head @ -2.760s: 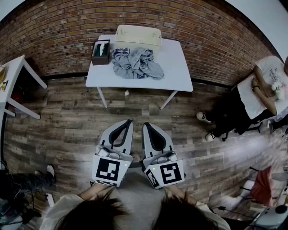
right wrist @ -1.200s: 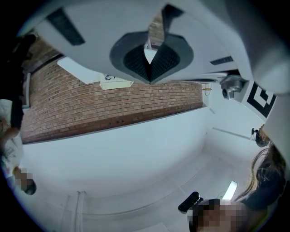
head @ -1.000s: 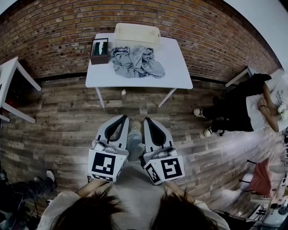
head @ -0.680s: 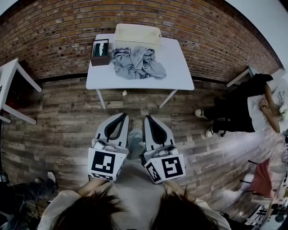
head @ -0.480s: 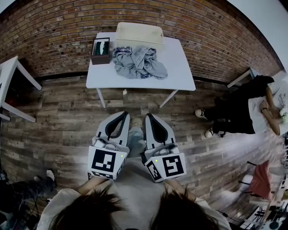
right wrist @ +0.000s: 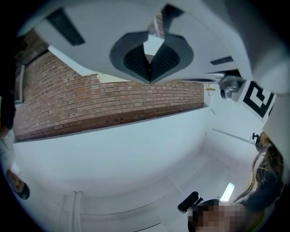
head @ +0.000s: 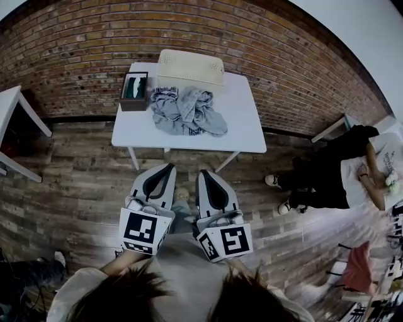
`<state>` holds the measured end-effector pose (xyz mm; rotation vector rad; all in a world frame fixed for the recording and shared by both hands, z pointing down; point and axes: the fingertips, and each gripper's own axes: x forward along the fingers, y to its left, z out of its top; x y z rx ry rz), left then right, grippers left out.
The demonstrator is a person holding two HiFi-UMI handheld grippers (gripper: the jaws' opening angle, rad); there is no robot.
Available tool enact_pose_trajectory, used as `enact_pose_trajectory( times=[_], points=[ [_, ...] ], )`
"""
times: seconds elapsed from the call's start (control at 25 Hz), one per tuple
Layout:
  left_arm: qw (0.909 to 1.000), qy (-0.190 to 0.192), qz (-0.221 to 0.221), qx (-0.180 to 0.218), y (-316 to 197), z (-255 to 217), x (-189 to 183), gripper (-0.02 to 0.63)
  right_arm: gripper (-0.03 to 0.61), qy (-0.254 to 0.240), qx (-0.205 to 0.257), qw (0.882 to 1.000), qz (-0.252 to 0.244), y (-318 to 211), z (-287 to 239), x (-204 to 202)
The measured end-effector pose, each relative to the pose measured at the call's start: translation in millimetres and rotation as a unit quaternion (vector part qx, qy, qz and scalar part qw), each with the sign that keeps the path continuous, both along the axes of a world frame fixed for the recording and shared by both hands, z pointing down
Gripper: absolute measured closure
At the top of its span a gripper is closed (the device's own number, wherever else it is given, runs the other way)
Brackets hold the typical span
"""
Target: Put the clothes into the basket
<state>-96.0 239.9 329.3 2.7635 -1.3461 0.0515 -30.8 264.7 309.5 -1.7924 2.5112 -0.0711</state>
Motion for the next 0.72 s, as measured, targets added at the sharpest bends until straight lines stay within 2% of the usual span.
enact_pose_trajectory(
  times=[0.2,0.72],
  points=[
    [0.9999,0.000,-0.005,-0.009,-45,-1,13,0.606,0.572,0.022,-0.002,1.000,0.003,-46,2,15],
    [0.9985,-0.022,-0.020,-0.046,-128,25,29,0.606,0.572,-0.005,-0.045,0.999,-0.009,-135,30,37]
  ],
)
